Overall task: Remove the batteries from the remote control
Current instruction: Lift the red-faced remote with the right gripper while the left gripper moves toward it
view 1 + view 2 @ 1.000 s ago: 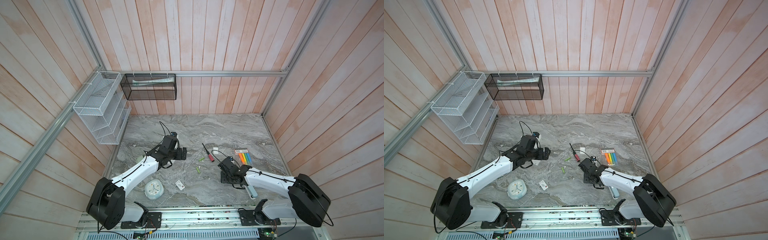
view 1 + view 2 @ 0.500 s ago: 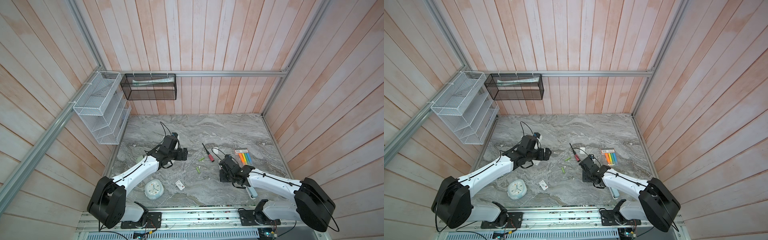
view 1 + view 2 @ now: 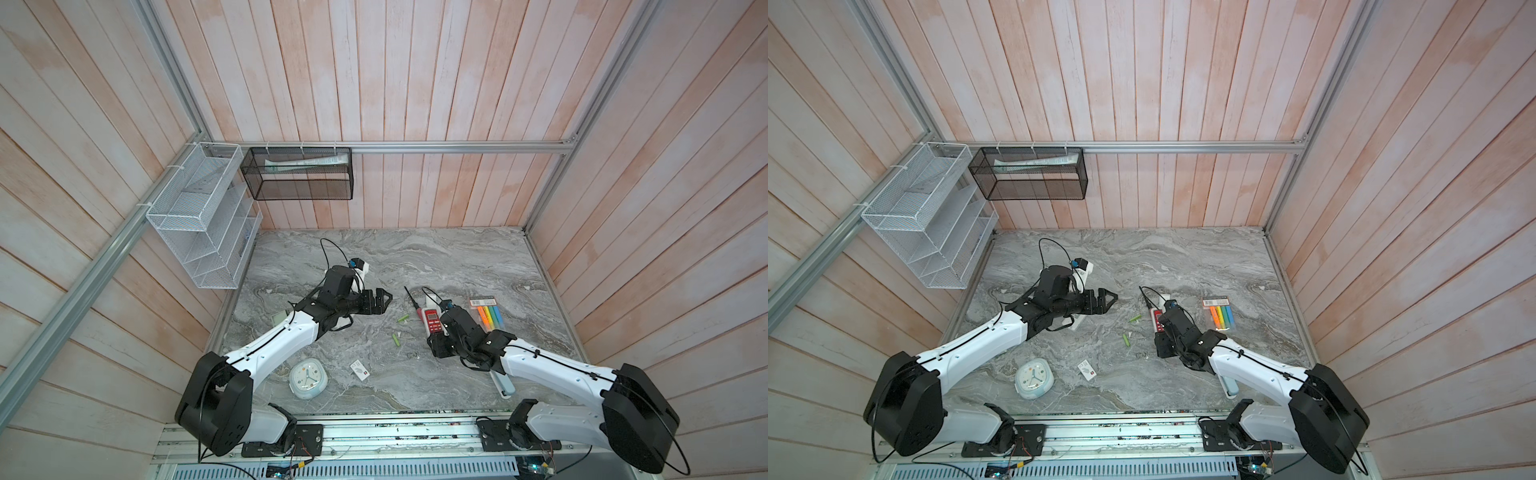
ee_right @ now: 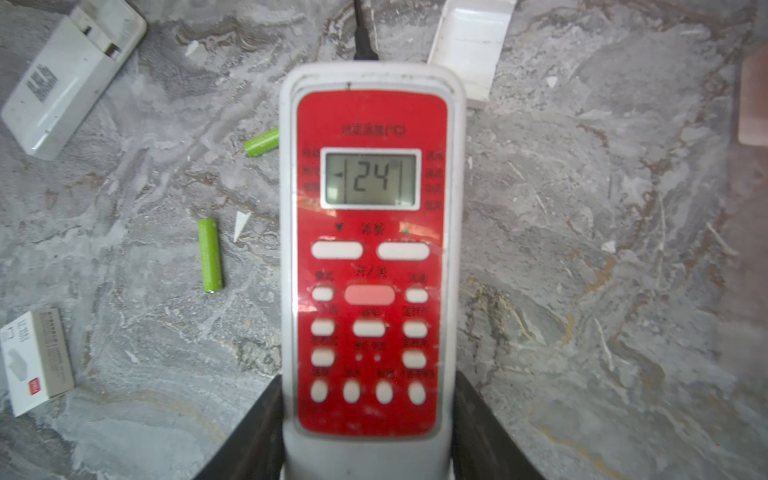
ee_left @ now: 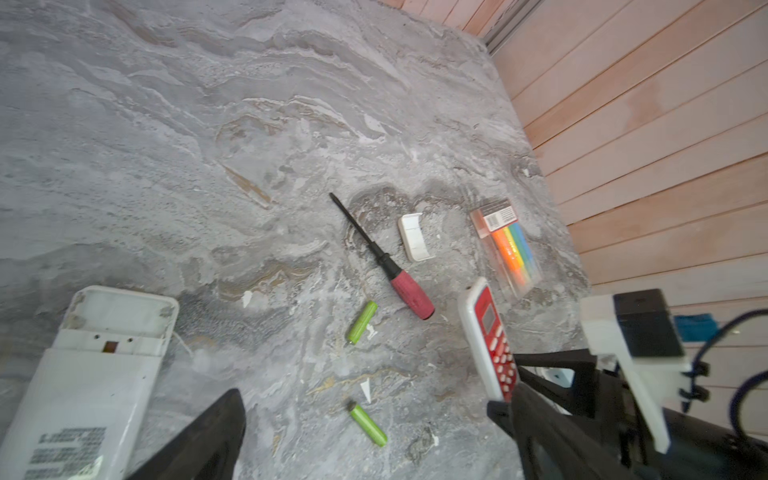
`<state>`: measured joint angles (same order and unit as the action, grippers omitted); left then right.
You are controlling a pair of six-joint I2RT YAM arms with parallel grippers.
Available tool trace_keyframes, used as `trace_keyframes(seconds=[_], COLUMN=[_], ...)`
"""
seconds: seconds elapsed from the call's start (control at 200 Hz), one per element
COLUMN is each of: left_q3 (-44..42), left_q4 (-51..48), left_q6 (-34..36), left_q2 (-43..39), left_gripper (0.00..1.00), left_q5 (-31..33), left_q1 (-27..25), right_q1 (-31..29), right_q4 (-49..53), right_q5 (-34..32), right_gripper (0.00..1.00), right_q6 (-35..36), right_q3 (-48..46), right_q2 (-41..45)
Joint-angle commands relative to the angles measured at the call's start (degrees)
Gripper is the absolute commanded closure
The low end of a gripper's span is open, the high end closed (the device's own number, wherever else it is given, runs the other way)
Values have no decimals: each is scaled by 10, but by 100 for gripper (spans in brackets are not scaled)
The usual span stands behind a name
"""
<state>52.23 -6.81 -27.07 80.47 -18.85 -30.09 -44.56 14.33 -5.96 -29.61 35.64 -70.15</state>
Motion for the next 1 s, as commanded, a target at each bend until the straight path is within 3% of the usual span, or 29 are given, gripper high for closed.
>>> trace_keyframes(seconds=[0.0, 0.145, 0.42, 0.995], left_q3=[-2, 3, 5, 24], left_q4=[75, 102, 166, 256], left_q6=[-40, -52, -89, -154], left_q2=[20, 47, 96, 166], left_gripper=[0, 1, 11, 43], left_q5=[-68, -91, -131, -194], left_q1=[-6, -20, -37, -59], right_q1=[-3, -3, -3, -4], right_q4=[-37, -51, -55, -69], right_q5=[28, 47, 66, 76], right_gripper=[52, 52, 53, 54], right_q6=[32, 44, 50, 53], right_q3=[25, 35, 50, 59], right_q2=[8, 13, 16, 14])
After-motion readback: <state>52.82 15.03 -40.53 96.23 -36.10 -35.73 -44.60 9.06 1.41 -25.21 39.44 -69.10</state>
